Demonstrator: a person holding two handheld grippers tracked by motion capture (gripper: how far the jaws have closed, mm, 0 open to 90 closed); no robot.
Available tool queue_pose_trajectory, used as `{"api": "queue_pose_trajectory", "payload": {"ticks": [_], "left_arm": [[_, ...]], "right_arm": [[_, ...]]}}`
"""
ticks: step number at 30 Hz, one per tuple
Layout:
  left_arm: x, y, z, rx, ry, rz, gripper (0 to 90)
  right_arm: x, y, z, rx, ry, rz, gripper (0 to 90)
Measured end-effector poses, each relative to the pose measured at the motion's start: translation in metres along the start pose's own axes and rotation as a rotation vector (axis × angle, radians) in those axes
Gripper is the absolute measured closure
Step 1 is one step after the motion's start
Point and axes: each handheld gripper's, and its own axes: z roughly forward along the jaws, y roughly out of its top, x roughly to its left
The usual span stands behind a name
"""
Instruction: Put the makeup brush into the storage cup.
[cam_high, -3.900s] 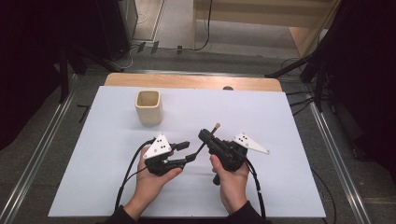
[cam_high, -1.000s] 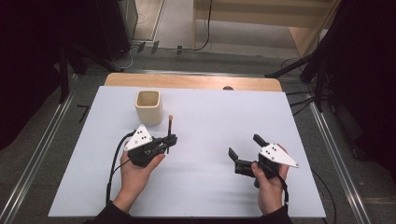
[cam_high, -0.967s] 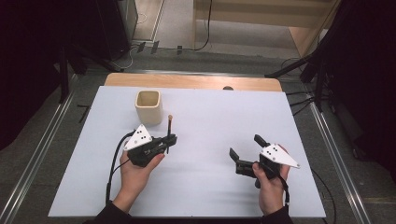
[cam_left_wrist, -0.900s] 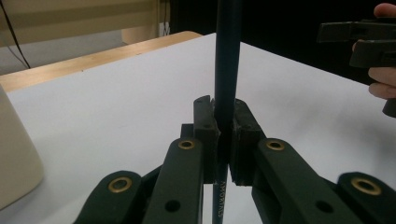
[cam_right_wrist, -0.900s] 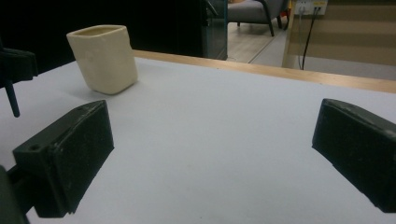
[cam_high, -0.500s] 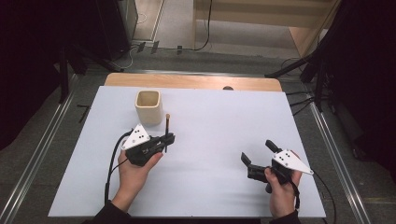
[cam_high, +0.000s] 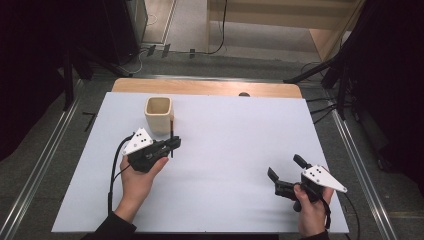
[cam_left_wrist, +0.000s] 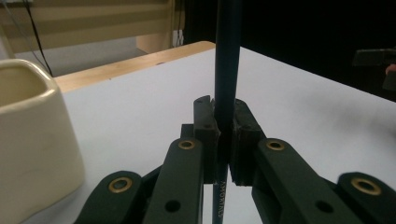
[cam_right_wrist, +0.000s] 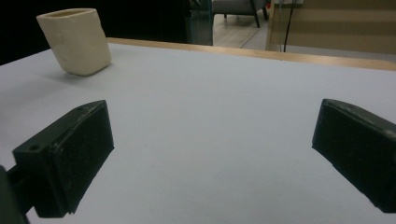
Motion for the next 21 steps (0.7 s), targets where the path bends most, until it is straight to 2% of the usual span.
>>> {"api": "queue_pose_trajectory", "payload": {"ticks": [15, 21], "left_arm": [[0.019, 0.015, -0.004, -0.027, 0.032, -0.020, 84.7], [0.026, 0.023, -0.005, -0.029, 0.052, -0.008, 84.7]], "right_arm": [[-0.010, -0.009, -0.009, 0.021, -0.007, -0.002, 0.0], [-0.010, -0.010, -0.010, 0.024, -0.004, 0.000, 0.0]]}}
